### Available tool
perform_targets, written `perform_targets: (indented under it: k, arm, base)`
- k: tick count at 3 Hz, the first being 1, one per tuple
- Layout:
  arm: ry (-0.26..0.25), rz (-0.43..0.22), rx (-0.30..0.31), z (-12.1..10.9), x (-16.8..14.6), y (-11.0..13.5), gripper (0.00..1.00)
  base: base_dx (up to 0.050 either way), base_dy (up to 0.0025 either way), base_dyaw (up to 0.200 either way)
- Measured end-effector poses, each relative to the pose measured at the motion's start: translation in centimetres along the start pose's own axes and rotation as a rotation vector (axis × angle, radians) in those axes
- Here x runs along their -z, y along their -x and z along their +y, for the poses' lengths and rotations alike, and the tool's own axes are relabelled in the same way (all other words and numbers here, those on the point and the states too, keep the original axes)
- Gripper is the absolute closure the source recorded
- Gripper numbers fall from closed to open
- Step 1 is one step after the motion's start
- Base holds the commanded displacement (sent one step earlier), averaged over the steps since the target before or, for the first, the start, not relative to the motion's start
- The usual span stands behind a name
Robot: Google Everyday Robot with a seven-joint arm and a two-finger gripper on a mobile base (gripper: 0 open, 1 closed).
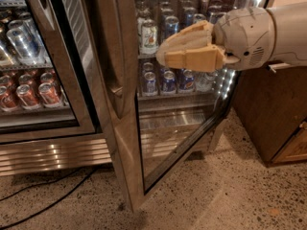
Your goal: Open right fridge door
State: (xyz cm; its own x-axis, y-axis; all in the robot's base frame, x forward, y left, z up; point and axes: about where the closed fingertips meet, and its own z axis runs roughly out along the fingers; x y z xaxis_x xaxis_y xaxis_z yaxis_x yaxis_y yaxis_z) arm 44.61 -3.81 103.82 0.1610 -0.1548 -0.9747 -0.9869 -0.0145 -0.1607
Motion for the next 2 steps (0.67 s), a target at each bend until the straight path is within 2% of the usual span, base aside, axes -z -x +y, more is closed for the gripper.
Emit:
perform_targets:
  k: [1, 2]
  arm:
    - [-0.035, -0.052, -0.082, -1.3, -0.3, -4.4, 1.0]
    - [-0.054, -0.11, -0.258, -1.1, -2.2, -12.7, 1.0]
  base:
    - [0.0, 0.0, 0.0]
    - [0.0, 0.0, 0.0]
